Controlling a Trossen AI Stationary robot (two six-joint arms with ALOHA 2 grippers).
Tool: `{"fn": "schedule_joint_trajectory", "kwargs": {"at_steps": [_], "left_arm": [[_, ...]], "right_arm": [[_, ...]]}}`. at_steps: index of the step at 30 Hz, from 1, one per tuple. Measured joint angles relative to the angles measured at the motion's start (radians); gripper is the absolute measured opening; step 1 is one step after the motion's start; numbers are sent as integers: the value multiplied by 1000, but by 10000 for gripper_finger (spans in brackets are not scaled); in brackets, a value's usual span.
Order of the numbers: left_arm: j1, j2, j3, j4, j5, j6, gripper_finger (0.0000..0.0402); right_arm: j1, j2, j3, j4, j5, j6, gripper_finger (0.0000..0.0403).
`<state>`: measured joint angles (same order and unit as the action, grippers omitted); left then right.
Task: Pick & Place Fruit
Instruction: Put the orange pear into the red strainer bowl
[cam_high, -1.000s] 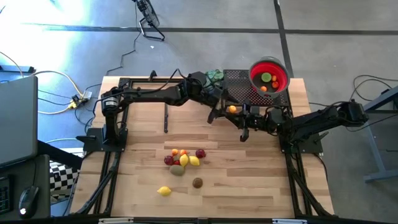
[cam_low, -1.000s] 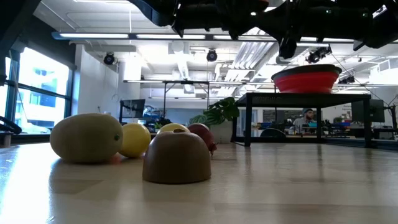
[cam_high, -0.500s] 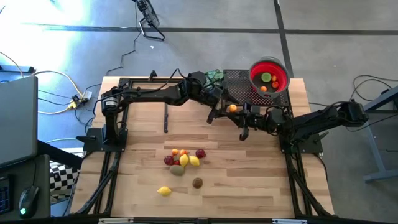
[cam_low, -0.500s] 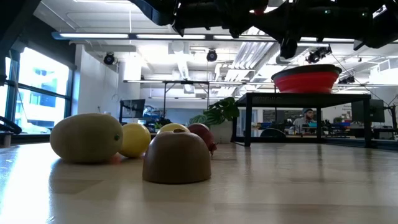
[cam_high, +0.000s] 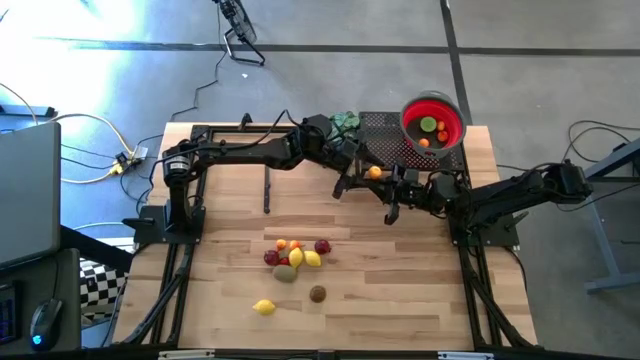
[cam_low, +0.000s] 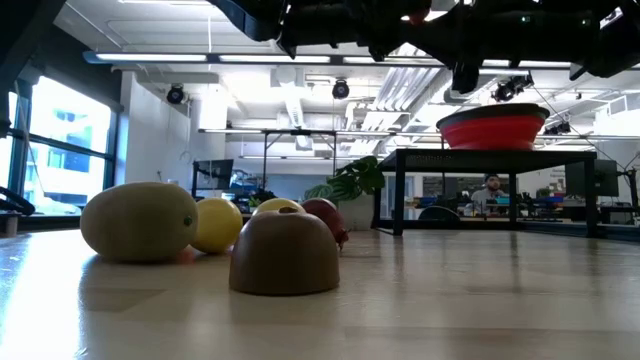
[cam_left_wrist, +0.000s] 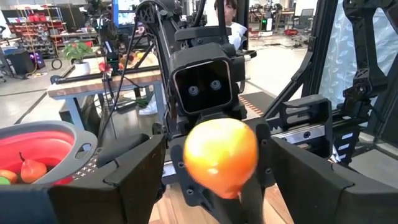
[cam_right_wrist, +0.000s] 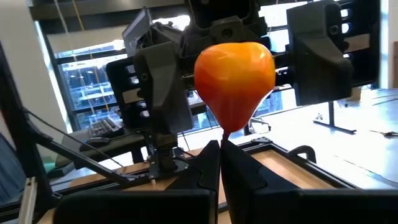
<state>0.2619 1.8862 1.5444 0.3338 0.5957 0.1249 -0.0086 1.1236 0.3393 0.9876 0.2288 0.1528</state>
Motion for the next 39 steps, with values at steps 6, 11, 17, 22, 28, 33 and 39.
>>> {"fn": "schedule_joint_trajectory", "kwargs": {"at_steps": [6, 11, 17, 22, 28, 33, 39], "left_arm": [[0, -24, 0, -5, 5, -1, 278], [8, -81, 1, -49, 20, 5, 278], [21, -144, 0, -121, 19, 36, 278], [22, -186, 0, -168, 15, 50, 278], [22, -214, 0, -184, 15, 54, 278], [22, -212, 0, -190, 4, 51, 278], [19, -212, 0, -226, -50, 54, 278]], "right_arm": [[-1, -25, 0, -3, 8, 0, 4], [0, -88, 0, -25, 37, -31, 4], [-1, -185, 1, -121, 116, -53, 4], [-1, -273, 1, -192, 229, -54, 4], [-1, -381, 1, -220, 420, -54, 4], [-1, -452, 0, -252, 612, -54, 4], [-2, -471, 0, -281, 880, -115, 4]]}}
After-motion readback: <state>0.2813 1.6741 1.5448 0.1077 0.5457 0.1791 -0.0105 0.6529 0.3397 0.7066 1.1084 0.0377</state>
